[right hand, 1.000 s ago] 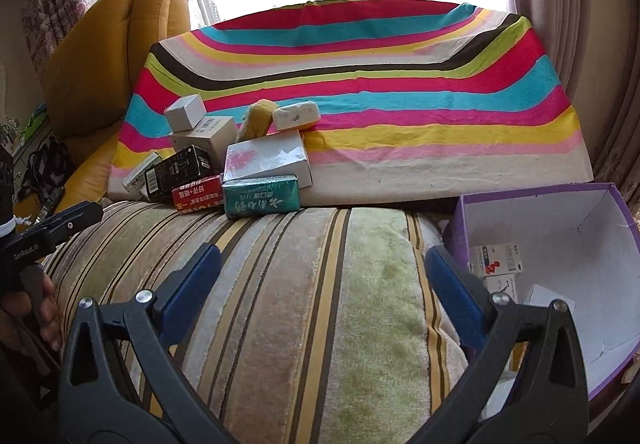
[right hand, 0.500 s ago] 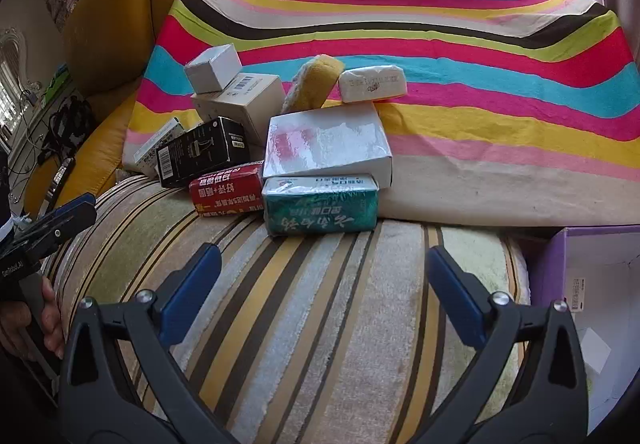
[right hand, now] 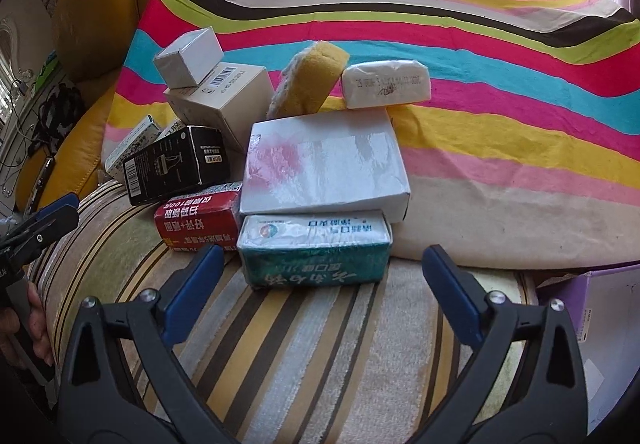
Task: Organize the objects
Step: 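Move both tools back toward the pile of boxes on the striped cloth, then grasp the tall white text-printed box with the left gripper while the right grasps the teal printed box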
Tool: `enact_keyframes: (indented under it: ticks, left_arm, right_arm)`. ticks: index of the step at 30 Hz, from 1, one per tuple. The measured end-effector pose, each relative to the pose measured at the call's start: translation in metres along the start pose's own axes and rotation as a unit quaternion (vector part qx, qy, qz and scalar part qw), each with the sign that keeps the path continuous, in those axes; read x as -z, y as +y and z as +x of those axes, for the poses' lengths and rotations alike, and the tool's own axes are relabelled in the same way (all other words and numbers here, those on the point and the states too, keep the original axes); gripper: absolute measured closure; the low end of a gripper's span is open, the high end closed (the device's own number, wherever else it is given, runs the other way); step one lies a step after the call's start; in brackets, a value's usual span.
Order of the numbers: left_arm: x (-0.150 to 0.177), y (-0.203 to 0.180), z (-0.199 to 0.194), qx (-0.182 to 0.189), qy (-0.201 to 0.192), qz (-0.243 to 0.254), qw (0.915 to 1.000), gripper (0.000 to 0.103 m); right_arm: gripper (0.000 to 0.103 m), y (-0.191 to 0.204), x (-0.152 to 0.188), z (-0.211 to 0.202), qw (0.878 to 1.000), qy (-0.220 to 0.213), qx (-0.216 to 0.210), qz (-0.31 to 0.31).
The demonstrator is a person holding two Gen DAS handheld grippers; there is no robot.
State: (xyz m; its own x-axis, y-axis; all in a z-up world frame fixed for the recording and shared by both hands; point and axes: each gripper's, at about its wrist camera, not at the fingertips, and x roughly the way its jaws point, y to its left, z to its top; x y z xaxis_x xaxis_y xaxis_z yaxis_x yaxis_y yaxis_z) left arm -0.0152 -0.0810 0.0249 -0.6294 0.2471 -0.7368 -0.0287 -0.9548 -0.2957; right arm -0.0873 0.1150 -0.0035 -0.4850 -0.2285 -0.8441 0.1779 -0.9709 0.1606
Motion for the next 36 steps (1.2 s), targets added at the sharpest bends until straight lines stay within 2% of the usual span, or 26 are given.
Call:
enact_keyframes:
  ticks: [6,14,15,19,22,27,36]
  left_arm:
    - [-0.021,0.002,0.021,-0.029,0.011,0.012,0.9995,0.021]
    - [-0.042,0.005,0.052,-0.057,0.035,0.027,0.9974,0.043]
    - [-0.043,0.006,0.054,-0.059,0.037,0.026,0.9972,0.045]
    - [-0.047,0.006,0.066,-0.062,0.048,0.032,0.9964,0.062]
    - [-0.045,0.007,0.068,-0.06,0.048,0.029,0.9966,0.071]
    - [-0.04,0.007,0.061,-0.065,0.035,0.027,0.9969,0.074]
    - [-0.032,0.017,0.032,-0.057,-0.01,-0.017,0.9982,0.077]
  right_arm:
    - [0.01,0.0,-0.002,0.007,1.0,0.009,0.0,-0.002]
    - [0.013,-0.002,-0.002,0.009,1.0,0.008,-0.013,0.002]
    - [0.014,0.0,-0.002,0.01,1.0,0.009,-0.014,0.003]
    - [0.027,0.001,-0.001,0.011,1.0,0.007,-0.007,0.0]
    - [0.027,0.003,0.001,0.01,1.0,0.004,-0.005,-0.003]
    - [0.027,0.002,0.006,0.008,1.0,-0.003,-0.009,0.0]
    - [0.027,0.007,0.017,-0.008,0.999,-0.033,0.012,-0.001]
